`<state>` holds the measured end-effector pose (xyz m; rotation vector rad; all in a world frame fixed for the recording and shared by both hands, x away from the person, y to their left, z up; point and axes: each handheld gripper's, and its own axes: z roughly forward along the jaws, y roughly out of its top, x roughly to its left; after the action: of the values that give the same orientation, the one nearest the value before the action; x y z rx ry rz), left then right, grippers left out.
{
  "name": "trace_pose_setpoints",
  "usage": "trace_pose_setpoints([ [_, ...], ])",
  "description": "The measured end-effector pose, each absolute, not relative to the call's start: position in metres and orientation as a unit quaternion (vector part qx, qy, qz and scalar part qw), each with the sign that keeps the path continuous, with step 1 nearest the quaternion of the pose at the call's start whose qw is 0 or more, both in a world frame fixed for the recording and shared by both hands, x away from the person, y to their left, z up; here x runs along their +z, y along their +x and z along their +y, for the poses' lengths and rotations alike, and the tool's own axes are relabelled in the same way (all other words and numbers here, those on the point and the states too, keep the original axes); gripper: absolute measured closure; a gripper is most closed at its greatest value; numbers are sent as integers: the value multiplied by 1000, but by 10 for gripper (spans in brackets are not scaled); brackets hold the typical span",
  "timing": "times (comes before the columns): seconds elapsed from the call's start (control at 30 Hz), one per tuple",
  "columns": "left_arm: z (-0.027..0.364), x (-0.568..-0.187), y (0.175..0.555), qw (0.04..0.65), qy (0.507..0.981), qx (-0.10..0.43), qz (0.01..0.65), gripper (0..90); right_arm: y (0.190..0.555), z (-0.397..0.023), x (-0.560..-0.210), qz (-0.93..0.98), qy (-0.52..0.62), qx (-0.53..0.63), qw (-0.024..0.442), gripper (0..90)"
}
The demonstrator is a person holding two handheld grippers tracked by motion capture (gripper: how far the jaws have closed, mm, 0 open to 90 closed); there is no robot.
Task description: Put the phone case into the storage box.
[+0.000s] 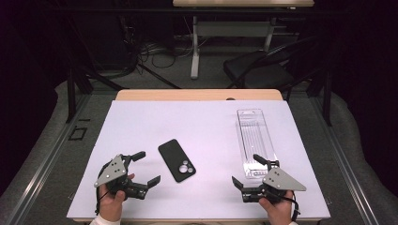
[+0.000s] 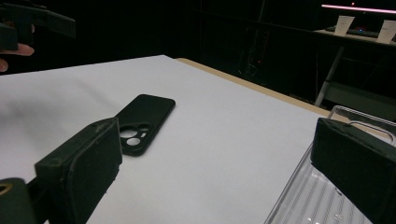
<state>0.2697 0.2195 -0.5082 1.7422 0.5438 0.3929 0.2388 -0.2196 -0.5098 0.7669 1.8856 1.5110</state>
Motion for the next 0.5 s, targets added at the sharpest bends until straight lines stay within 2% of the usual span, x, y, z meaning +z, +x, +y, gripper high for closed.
trace_pose_setpoints([
  [0.23, 219, -509, 270, 592, 748, 170, 248, 21, 240, -218, -513, 717, 289, 562, 293, 18],
  [0.5, 211, -512, 275, 582, 757, 144, 260, 3, 241, -218, -513, 719, 292, 558, 294, 18],
])
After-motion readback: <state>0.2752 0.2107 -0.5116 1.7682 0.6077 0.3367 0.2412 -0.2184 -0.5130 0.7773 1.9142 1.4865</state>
